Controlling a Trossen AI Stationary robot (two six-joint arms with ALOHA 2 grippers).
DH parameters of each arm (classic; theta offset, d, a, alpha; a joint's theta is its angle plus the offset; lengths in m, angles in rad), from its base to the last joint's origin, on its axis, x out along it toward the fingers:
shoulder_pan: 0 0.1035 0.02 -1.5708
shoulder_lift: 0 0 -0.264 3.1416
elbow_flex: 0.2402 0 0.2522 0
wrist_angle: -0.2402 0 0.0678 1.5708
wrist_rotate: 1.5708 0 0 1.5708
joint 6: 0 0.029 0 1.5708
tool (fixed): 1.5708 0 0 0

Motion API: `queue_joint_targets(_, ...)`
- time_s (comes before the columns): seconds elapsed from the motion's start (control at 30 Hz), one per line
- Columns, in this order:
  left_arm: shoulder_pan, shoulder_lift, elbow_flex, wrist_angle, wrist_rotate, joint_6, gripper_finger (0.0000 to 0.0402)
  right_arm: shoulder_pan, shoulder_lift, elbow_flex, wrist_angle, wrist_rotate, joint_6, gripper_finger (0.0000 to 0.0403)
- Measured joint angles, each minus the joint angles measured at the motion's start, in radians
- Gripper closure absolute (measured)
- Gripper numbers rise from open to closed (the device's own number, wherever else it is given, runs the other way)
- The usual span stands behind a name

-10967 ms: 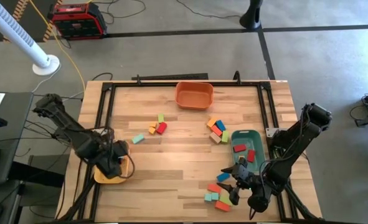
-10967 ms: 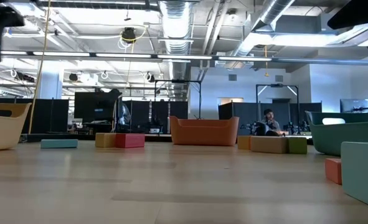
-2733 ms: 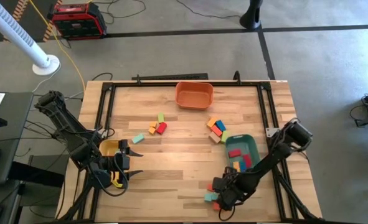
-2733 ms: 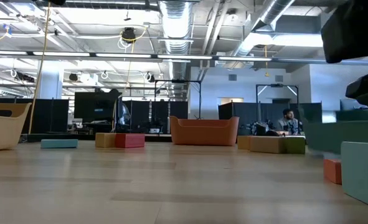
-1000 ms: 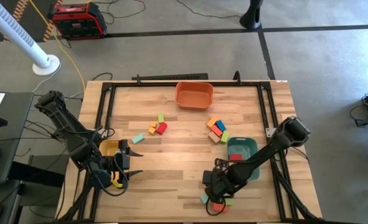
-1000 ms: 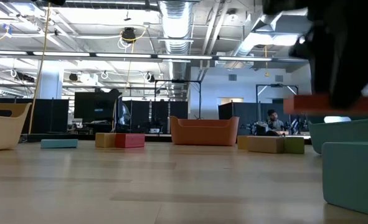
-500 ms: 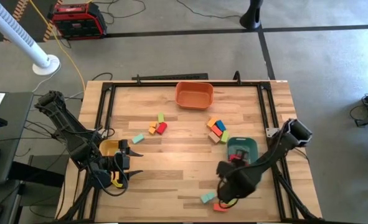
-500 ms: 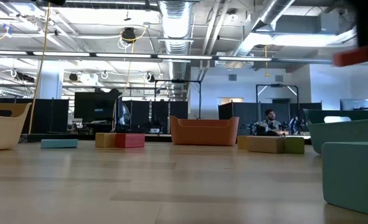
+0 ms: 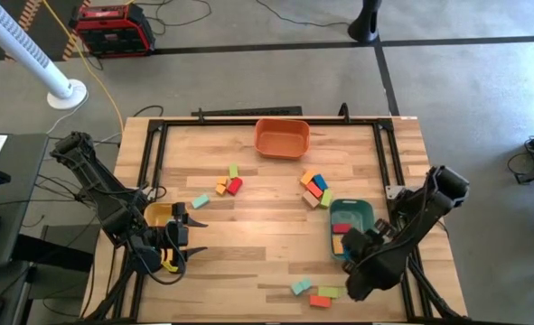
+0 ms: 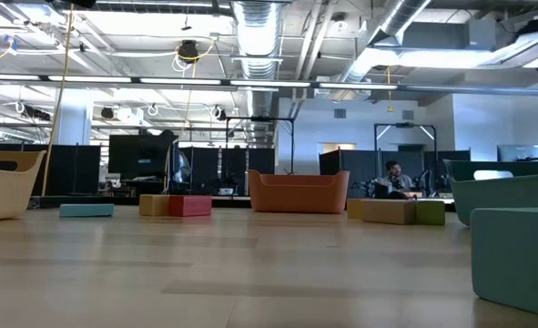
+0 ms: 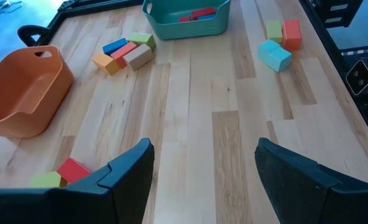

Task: Sort blocks by size
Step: Put the medium orange block into the green bin

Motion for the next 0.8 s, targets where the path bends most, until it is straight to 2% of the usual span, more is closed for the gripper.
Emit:
queue_joint_targets(0.3,0.002,0.000,0.000,0.007,-0.007,-0.006,0.0134,-0.057,-0.154,-0.239,0.251,0.031,-0.006,0.0245)
queue_joint_targets(0.5,0.016,0.000,0.000,0.008,-0.008,-0.028,0.0134,-0.109,-0.245,-0.329,0.271,0.034,-0.011,0.0241)
queue_joint_targets(0.8,0.017,0.000,0.000,0.008,-0.008,-0.033,0.0134,-0.141,-0.359,-0.397,0.317,0.034,-0.007,0.0187)
